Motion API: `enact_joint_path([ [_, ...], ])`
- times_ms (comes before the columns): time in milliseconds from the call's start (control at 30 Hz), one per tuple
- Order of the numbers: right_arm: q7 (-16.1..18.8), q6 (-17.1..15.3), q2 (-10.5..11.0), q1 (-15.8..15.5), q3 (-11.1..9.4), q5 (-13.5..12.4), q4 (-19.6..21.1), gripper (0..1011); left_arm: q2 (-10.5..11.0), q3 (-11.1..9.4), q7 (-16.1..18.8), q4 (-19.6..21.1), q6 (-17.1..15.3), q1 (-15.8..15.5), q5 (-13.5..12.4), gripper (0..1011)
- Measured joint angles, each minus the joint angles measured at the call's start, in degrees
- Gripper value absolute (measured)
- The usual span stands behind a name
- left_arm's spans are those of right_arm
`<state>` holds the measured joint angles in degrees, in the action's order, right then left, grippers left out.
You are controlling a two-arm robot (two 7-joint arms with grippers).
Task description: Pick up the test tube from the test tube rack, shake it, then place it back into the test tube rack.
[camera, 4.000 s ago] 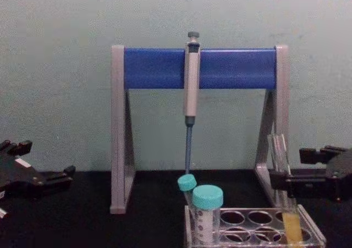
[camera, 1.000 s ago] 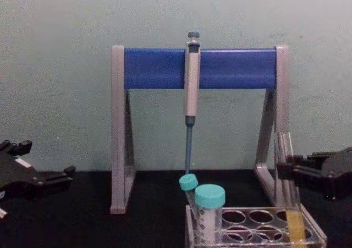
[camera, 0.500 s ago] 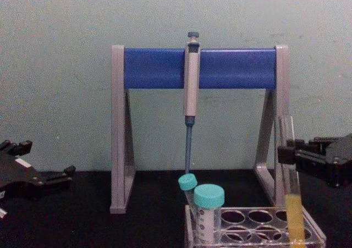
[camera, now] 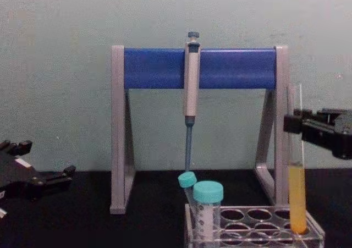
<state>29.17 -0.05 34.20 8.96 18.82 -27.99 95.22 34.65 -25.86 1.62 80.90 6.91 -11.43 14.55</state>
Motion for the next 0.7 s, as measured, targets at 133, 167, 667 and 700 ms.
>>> enact_joint_path([
  [133, -0.3, 1.0, -0.4, -0.2, -0.6, -0.2, 0.2, 237, 0.0, 0.0, 0.0, 0.0, 0.0, 0.0, 0.0, 1001],
  [167, -0.3, 1.2, -0.4, -0.2, -0.8, -0.2, 0.3, 237, 0.0, 0.0, 0.0, 0.0, 0.0, 0.0, 0.0, 1001],
  [667, -1.7, 2.9, -2.3, 0.2, -2.3, -0.4, 0.0, 237, 0.0, 0.0, 0.0, 0.0, 0.0, 0.0, 0.0, 1001],
  [700, -1.7, 2.9, -2.5, 0.3, -2.4, -0.4, -0.1, 237, 0.0, 0.0, 0.0, 0.0, 0.0, 0.0, 0.0, 1001],
])
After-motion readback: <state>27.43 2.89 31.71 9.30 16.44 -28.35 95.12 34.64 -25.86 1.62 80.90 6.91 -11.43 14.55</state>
